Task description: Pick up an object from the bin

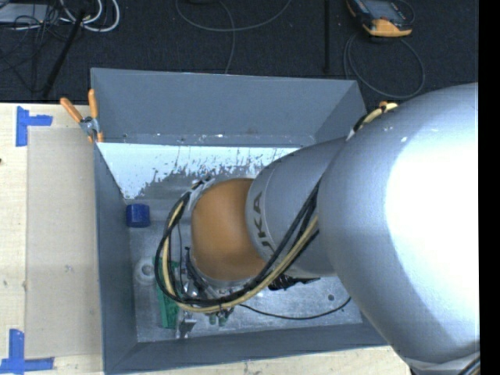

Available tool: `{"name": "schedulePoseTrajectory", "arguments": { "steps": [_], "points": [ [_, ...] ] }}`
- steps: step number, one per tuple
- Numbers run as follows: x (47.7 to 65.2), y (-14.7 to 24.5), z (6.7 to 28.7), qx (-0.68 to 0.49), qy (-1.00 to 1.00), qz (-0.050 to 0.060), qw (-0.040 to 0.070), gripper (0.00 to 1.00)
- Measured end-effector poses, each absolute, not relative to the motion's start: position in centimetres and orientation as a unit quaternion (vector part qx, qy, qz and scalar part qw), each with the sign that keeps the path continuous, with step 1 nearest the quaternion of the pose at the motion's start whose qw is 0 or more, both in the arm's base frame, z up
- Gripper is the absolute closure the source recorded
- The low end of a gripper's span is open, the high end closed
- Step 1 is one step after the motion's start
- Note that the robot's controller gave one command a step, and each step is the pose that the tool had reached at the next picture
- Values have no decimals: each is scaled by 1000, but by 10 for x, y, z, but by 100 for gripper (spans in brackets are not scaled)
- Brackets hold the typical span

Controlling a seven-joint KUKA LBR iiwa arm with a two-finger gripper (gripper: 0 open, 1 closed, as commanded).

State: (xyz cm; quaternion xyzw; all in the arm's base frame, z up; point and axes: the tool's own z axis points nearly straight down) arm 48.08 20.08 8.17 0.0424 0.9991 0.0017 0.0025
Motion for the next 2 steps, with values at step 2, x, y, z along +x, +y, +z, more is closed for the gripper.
{"name": "schedulePoseTrajectory", "arguments": {
  "steps": [2],
  "points": [
    [482,201,132,42,999,1,1,100]
  ]
}}
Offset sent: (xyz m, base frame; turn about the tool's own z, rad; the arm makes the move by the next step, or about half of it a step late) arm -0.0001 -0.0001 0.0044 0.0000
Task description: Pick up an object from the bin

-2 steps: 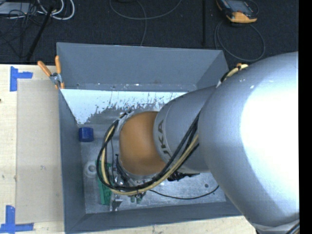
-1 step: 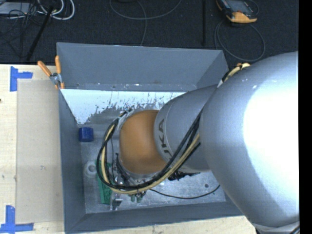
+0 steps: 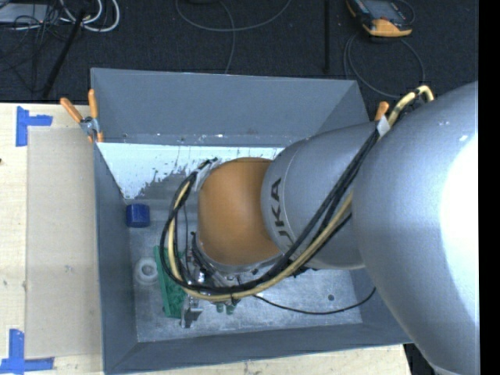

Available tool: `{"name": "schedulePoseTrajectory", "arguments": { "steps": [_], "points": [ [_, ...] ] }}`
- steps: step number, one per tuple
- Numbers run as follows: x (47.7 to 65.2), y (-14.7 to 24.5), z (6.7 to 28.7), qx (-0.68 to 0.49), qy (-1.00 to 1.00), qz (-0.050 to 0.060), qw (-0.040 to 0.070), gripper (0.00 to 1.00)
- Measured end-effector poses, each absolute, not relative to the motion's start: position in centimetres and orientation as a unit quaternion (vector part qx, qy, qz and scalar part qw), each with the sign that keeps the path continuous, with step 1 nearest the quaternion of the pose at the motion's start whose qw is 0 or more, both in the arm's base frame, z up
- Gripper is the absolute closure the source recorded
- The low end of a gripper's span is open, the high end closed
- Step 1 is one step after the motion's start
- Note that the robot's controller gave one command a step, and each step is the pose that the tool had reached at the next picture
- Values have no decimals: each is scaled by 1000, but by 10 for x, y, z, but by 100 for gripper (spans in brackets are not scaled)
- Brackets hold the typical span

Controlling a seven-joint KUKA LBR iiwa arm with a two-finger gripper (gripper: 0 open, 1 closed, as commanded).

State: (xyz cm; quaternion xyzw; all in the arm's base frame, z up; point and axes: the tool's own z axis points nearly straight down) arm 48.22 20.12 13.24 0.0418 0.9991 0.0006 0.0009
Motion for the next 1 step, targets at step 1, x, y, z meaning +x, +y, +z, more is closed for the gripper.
{"name": "schedulePoseTrajectory", "arguments": {
  "steps": [1],
  "points": [
    [483,201,162,41,999,0,1,100]
  ]
}}
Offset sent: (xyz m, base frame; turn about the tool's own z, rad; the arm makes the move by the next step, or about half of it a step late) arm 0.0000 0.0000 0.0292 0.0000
